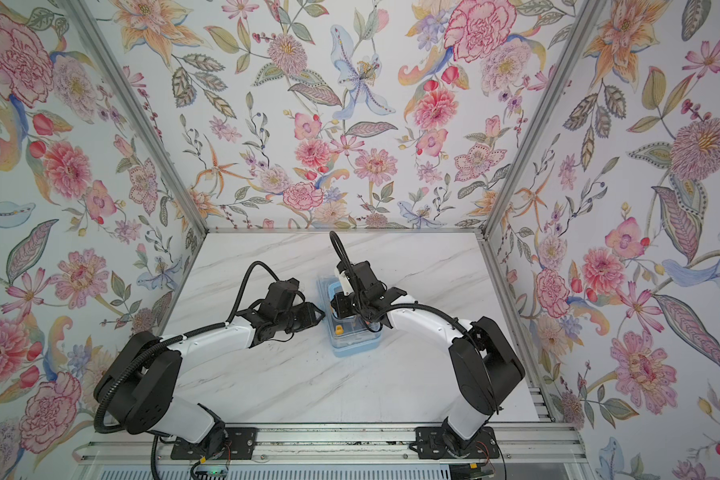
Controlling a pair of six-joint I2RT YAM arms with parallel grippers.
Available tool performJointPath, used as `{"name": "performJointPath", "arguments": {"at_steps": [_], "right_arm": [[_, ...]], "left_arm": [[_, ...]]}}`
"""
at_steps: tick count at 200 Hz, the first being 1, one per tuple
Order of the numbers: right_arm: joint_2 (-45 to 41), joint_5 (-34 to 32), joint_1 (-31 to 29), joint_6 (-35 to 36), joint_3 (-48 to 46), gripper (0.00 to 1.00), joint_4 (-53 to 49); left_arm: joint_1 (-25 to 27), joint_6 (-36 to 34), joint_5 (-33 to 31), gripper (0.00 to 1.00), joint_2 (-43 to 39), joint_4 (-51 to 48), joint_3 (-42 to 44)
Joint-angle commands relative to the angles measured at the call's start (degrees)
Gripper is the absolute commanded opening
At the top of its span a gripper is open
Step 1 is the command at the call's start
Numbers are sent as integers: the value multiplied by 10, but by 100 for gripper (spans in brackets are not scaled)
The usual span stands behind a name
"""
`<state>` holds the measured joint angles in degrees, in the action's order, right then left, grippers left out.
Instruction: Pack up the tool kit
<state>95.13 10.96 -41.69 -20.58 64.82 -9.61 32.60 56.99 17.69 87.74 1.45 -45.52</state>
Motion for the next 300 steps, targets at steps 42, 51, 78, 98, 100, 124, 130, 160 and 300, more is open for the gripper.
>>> {"name": "performJointPath", "arguments": {"at_steps": [42,51,78,98,100,124,130,160,300], "right_arm": [[51,4,-8,-7,-45,23,-177],[54,5,-9,-7,-43,23,-178],[63,5,-11,-5,-34,23,-181],[69,5,-10,-3,-29,23,-181],[70,5,-10,-3,-29,23,-181],[79,5,-9,-4,-27,23,-181],[80,4,-10,-4,-26,23,-182],[83,3,-10,-5,-27,22,-182],[81,-1,-8,-9,-31,21,-182]], "left_arm": [[-29,0,-11,38,-24,0,28],[-29,-1,-10,38,-26,4,30],[-33,-5,-7,37,-25,15,31],[-33,-6,-3,37,-16,33,33],[-33,-6,-2,37,-14,35,33],[-33,-4,9,35,3,54,33],[-33,-2,10,34,7,56,33],[-33,0,11,30,12,60,30],[-33,-11,13,17,23,43,16]]}}
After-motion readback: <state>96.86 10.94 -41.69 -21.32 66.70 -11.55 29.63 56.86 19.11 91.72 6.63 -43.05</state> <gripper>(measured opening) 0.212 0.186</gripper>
